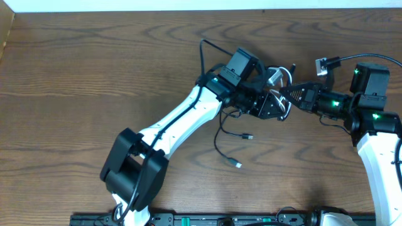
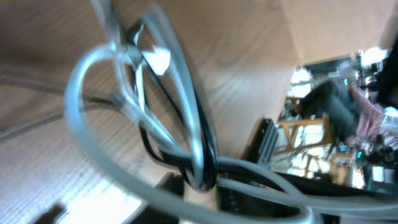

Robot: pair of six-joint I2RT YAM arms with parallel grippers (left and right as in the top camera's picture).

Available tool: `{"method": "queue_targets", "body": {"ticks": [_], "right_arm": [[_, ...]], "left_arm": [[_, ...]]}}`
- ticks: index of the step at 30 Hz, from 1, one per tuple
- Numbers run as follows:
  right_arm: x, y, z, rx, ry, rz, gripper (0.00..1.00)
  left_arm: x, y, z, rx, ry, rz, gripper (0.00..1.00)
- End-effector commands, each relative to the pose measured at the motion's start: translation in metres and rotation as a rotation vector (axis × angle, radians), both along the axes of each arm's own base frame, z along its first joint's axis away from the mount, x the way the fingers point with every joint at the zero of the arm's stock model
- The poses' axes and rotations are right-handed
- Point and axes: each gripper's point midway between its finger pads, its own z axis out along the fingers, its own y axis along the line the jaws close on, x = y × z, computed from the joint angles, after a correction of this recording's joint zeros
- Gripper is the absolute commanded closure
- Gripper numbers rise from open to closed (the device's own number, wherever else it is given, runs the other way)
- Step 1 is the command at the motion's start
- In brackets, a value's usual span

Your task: Untangle cables

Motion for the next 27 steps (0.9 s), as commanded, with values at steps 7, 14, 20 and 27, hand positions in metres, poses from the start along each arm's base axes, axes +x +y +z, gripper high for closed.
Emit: {"method": "queue_targets", "body": {"ticks": [7,14,20,27], "right_arm": [[0.006,-0.03,-0.025,-0.127,0.087,-0.15,0.99],[-0.005,-0.087,-0.075,-0.458,0.249,-0.37,0.99],[-0.009,-0.091,-0.081,-0.485,0.267,-0.37,0.99],[-0.006,-0.077,-0.073,-0.418,0.228,-0.314,0.99]], "left_arm": [[0.033,0.025,-0.035,0.176,-0.04,0.168,0.93],[0.048,0.041,-0.041,0.216,-0.047,0.224,0.93],[0.04,0.035,-0.038,0.194,-0.038,0.183,0.92],[0.005,0.004,-0.022,0.056,-0.079,-0.03,0.73]]}}
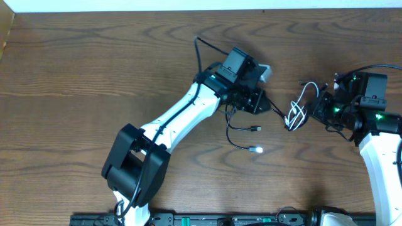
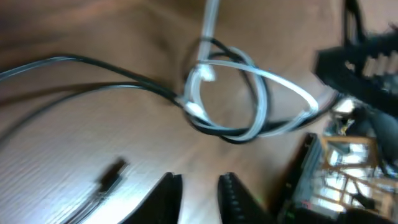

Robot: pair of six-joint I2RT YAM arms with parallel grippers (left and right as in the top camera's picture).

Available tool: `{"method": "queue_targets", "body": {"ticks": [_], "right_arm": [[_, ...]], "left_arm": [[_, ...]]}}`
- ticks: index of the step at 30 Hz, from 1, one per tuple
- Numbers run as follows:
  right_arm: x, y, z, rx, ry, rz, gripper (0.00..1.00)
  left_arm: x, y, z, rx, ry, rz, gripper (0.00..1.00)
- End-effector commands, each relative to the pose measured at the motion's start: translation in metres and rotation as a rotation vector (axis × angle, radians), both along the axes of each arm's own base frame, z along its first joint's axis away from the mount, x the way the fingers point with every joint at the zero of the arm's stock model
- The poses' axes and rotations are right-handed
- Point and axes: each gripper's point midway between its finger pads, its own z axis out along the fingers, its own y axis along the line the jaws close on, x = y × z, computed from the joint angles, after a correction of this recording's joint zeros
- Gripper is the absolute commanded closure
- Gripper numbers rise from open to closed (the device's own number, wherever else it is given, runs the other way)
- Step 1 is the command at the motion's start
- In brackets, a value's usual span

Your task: Untangle cables

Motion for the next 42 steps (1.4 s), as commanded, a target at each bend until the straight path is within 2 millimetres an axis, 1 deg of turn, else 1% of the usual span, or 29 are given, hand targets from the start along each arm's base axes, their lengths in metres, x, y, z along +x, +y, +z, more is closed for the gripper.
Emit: {"method": "queue_targets", "body": {"ticks": [1,6,9,14,18,23,27,31,34,35,38,40,42], "right_arm": [[0.001,0.009,0.004,0.04,-0.026,0.053,0.99],[0.001,0.023,0.012,0.111,-0.052,0.101,0.99],[0.001,0.035,0.021,0.18,-0.079,0.151,0.99],[0.003,0.059,0.046,0.319,-0.164,0.257,0.99],[0.003,0.069,0.06,0.394,-0.203,0.304,0.99],[0.002,0.076,0.07,0.442,-0.233,0.343,0.99],[0.001,0.078,0.074,0.461,-0.246,0.362,0.99],[0.001,0.078,0.074,0.461,-0.247,0.362,0.99],[0.001,0.078,0.074,0.461,-0.246,0.362,0.99],[0.001,0.078,0.074,0.461,-0.247,0.362,0.99],[0.001,0.078,0.074,0.461,-0.247,0.362,0.99],[0.001,0.078,0.074,0.461,-0.247,0.362,0.99],[0.001,0.078,0.074,0.461,-0.247,0.362,0.99]], "left_arm": [[-0.018,-0.015,0.002,-0.05,-0.012,-0.103,0.71],[-0.021,-0.03,0.009,-0.092,-0.061,-0.133,0.7],[-0.021,-0.033,0.011,-0.101,-0.072,-0.137,0.7],[-0.02,-0.032,0.011,-0.101,-0.073,-0.134,0.7],[-0.025,-0.036,0.018,-0.145,-0.063,-0.164,0.7],[-0.021,-0.038,0.02,-0.149,-0.082,-0.157,0.7],[-0.009,-0.035,0.014,-0.105,-0.1,-0.09,0.7],[0.009,-0.03,0.008,-0.046,-0.112,0.026,0.7],[0.018,-0.036,0.017,-0.087,-0.121,0.073,0.7],[0.023,-0.041,0.024,-0.119,-0.124,0.093,0.7],[0.024,-0.044,0.028,-0.138,-0.119,0.104,0.68],[0.02,-0.045,0.028,-0.145,-0.107,0.088,0.67],[0.015,-0.047,0.024,-0.146,-0.089,0.072,0.66]]}}
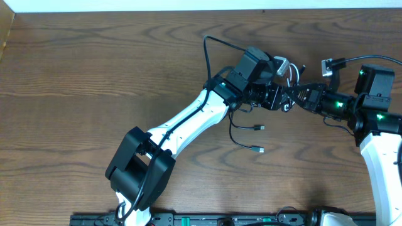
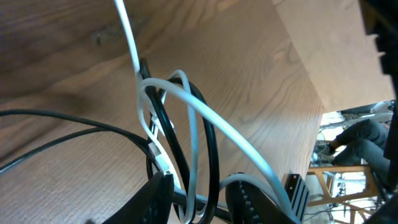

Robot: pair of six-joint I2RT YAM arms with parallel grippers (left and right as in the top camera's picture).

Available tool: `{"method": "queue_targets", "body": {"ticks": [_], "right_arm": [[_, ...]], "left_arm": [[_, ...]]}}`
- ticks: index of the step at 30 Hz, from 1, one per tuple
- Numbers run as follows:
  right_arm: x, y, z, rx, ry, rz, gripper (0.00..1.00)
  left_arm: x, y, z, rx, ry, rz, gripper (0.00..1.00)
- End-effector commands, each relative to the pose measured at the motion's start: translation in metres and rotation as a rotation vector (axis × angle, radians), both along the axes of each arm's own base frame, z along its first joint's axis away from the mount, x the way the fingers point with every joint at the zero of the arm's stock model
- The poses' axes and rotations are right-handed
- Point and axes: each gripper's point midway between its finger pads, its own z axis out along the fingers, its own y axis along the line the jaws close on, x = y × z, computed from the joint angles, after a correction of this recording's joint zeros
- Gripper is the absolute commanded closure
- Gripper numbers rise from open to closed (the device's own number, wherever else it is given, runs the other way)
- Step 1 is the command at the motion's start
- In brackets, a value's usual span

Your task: Untangle cables

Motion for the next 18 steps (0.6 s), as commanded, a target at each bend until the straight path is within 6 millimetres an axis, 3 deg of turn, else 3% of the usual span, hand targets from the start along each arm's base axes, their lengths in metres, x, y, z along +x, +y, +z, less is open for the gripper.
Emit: {"method": "queue_targets", "body": {"ticks": [1,8,11,15,18], "right_arm": [[-0.007,0.008,0.005,0.05,0.006,0.043,0.99],[-0.006,0.006,0.005,0.049,0.006,0.035,0.99],[-0.002,-0.004,0.003,0.039,0.007,0.0,0.99],[0.005,-0.03,-0.011,-0.033,0.05,-0.115,0.99],[0.007,-0.059,-0.035,-0.162,0.127,-0.248,0.99]], "left_arm": [[-0.005,-0.005,-0.015,0.004,0.048,-0.004,0.66],[-0.004,0.002,-0.044,0.062,0.108,0.006,0.69],[0.003,0.014,-0.047,0.082,0.123,0.026,0.92],[0.018,0.041,-0.044,0.105,0.149,0.078,0.93],[0.026,0.062,-0.037,0.121,0.14,0.1,0.92]]}}
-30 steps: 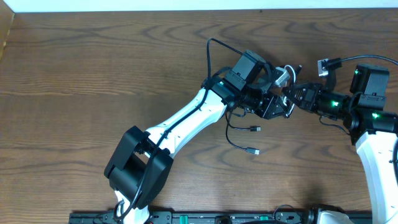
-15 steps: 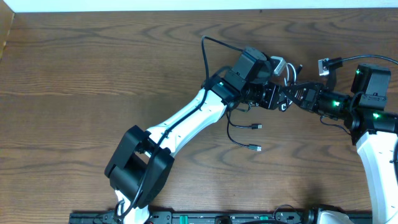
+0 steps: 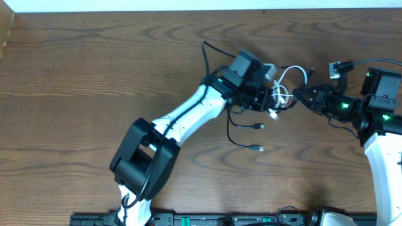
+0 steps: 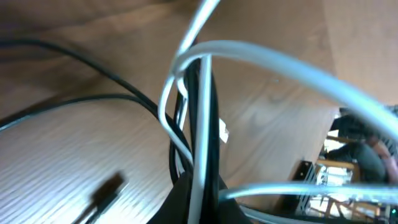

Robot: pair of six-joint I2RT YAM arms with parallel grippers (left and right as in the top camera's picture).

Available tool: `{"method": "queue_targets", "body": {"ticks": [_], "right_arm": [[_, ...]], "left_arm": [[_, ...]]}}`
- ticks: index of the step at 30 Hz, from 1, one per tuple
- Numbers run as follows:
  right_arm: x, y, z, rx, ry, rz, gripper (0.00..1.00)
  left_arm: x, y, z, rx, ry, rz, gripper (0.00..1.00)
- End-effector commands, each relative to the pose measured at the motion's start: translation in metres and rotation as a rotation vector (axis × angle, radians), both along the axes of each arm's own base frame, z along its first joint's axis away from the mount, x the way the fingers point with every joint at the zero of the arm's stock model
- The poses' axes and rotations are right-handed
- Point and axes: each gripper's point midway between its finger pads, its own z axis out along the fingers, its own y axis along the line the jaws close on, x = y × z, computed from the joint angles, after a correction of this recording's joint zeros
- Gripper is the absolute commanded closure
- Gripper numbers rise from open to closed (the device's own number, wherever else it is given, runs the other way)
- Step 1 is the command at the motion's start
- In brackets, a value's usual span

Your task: Untangle cables

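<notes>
A tangle of white cable (image 3: 287, 74) and black cable (image 3: 233, 129) lies mid-table between both arms. My left gripper (image 3: 269, 99) is in the knot. In the left wrist view the left gripper (image 4: 198, 205) is shut on the bundle, with a white strand (image 4: 200, 118) and a black strand (image 4: 210, 137) rising between the jaws. My right gripper (image 3: 298, 95) points at the knot from the right, its tips next to the white loops. Whether it holds a strand cannot be told. Two black plug ends (image 3: 259, 127) hang loose below the knot.
The wooden table (image 3: 94, 94) carries only the cables and the arms. A black cable runs from the left wrist toward the back edge (image 3: 204, 47). A black rail (image 3: 220, 220) lines the front edge. A blurred dark plug (image 4: 102, 190) lies on the wood left of the jaws.
My left gripper has drawn back slightly to the left and now has the white and black strands pinched between its jaws. The right gripper has moved a little to the right. White loops stand out between them.
Both grippers first met at the knot mid-table. Then the right gripper was off to the right with the white loops, the left one apart from it. Afterwards both were back at the knot, and now the left is shut on the bundle.
</notes>
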Motion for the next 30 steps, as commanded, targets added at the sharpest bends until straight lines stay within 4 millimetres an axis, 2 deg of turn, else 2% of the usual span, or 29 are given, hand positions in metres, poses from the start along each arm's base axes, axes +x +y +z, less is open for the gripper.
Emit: {"method": "queue_targets", "body": {"ticks": [1,5,7,9,12,13,15,18,19,24,27,30], "right_arm": [[0.004,-0.038,-0.025,-0.167,0.076,-0.162,0.99],[-0.011,-0.093,-0.06,-0.453,0.235,-0.368,0.99],[-0.022,-0.11,-0.068,-0.546,0.291,-0.421,0.99],[-0.029,-0.119,-0.072,-0.599,0.322,-0.439,0.99],[-0.03,-0.115,-0.073,-0.606,0.313,-0.392,0.94],[-0.029,-0.109,-0.072,-0.591,0.294,-0.352,0.89],[-0.022,-0.081,-0.064,-0.508,0.195,-0.189,0.64],[-0.015,-0.028,-0.034,-0.292,-0.012,0.056,0.43],[-0.014,-0.016,-0.023,-0.227,-0.067,0.107,0.4],[-0.016,0.025,0.027,0.019,-0.274,0.281,0.32],[-0.015,0.04,0.031,0.048,-0.262,0.301,0.32],[-0.013,0.059,0.021,0.008,-0.194,0.288,0.33]], "left_arm": [[0.022,0.035,0.016,0.024,-0.051,0.053,0.93],[0.026,0.06,0.033,0.068,-0.104,0.072,0.93],[0.024,0.07,0.044,0.097,-0.141,0.079,0.93],[0.019,0.078,0.058,0.112,-0.19,0.064,0.93],[0.008,0.085,0.083,0.106,-0.25,0.031,0.92],[0.004,0.087,0.089,0.104,-0.262,0.025,0.92],[-0.003,0.091,0.101,0.099,-0.276,0.022,0.93],[-0.013,0.096,0.106,0.109,-0.28,0.001,0.93],[-0.016,0.097,0.105,0.116,-0.28,-0.012,0.93],[-0.026,0.103,0.096,0.155,-0.258,-0.054,0.92],[-0.027,0.102,0.096,0.154,-0.257,-0.055,0.93],[-0.03,0.097,0.099,0.125,-0.252,-0.074,0.93]]}}
